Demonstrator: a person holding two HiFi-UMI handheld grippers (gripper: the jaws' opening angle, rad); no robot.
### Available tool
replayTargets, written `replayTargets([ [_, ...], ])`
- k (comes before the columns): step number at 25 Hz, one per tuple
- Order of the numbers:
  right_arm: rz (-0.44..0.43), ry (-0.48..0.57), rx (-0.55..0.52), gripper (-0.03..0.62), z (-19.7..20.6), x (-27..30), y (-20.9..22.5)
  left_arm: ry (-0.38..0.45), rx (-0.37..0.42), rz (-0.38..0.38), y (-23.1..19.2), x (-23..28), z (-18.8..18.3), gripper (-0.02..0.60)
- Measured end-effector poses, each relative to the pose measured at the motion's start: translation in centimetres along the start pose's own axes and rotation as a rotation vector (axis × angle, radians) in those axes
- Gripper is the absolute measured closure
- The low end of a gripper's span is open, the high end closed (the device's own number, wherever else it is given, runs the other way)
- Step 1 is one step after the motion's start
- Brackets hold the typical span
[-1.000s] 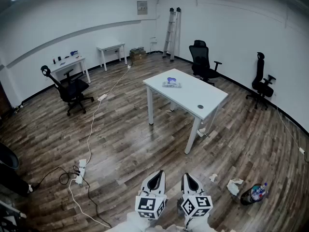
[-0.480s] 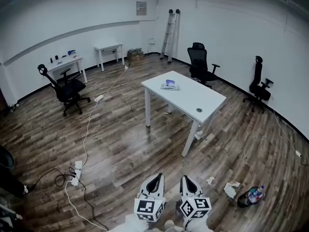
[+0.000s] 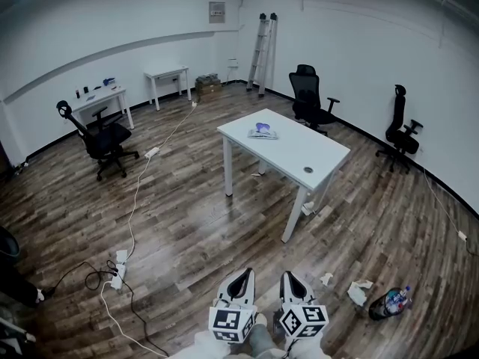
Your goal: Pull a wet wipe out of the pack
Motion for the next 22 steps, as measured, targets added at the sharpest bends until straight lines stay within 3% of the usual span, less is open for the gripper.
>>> replayTargets([
  [22, 0.015, 0.007, 0.017, 0.585, 0.2, 3.7, 2.6, -0.007, 0.007, 0.002, -1.1, 3.7, 1.5, 0.581],
])
Point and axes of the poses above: the fingertips, and each gripper's own axes: x forward along the fingers, y to its right, z out of its underside, the point moved 6 cm from there along -x, backward along the fingers, and after that the axes turned 7 degrees about y, right-handed, at the moved point
